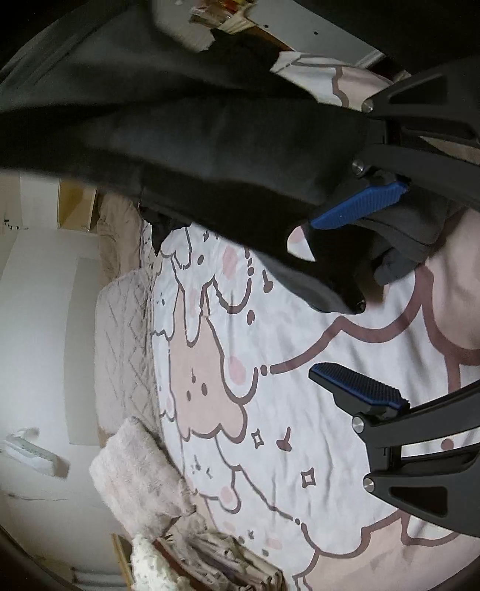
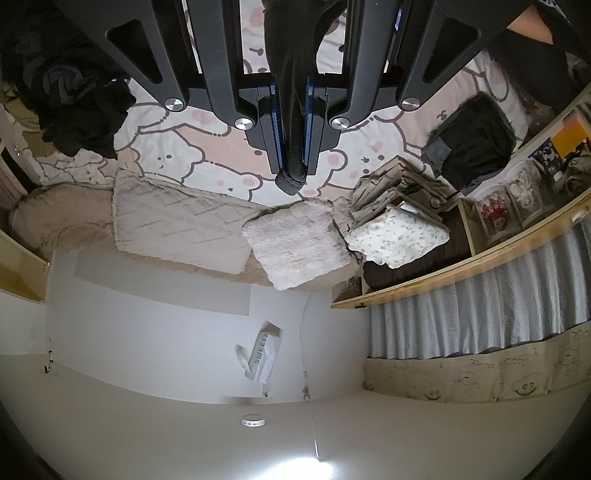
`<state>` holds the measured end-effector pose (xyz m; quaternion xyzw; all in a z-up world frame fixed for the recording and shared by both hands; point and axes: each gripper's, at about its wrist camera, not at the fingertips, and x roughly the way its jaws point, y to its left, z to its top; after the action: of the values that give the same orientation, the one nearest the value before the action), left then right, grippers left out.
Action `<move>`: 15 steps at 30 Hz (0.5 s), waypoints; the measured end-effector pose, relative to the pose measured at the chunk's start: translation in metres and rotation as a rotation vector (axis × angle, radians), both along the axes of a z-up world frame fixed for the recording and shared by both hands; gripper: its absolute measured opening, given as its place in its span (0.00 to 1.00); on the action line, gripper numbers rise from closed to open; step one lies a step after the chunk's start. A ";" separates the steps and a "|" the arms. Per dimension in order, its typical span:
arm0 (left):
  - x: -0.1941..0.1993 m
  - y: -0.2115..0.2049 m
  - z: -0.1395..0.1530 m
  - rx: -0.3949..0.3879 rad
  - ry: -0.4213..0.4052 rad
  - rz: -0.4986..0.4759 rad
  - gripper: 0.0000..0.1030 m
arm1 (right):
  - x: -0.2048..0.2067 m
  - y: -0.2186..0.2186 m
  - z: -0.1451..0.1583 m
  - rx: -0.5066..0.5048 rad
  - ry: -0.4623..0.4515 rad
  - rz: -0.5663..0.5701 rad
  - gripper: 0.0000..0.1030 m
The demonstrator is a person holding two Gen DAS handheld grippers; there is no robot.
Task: Fold clothes
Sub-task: 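Grasp the hanging grey shirt with the left tool while the right tool holds it up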
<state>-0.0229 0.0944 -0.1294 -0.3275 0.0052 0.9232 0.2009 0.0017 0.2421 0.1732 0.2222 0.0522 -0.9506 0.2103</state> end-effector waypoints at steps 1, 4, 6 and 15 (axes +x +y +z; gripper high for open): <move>0.001 0.000 -0.001 0.001 0.002 0.006 0.73 | 0.000 -0.001 0.000 -0.002 -0.001 0.002 0.11; 0.003 0.000 -0.002 0.003 0.010 0.022 0.73 | 0.000 -0.001 0.001 -0.018 -0.017 0.015 0.11; 0.004 0.001 -0.003 0.005 0.015 0.033 0.73 | 0.001 0.000 0.003 -0.030 -0.028 0.025 0.11; 0.013 0.010 -0.006 -0.020 0.050 0.010 0.73 | 0.012 -0.004 0.016 -0.038 -0.029 0.060 0.11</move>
<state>-0.0095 0.1047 -0.1356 -0.3065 0.0179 0.9320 0.1927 0.0140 0.2376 0.1889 0.2305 0.0376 -0.9413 0.2438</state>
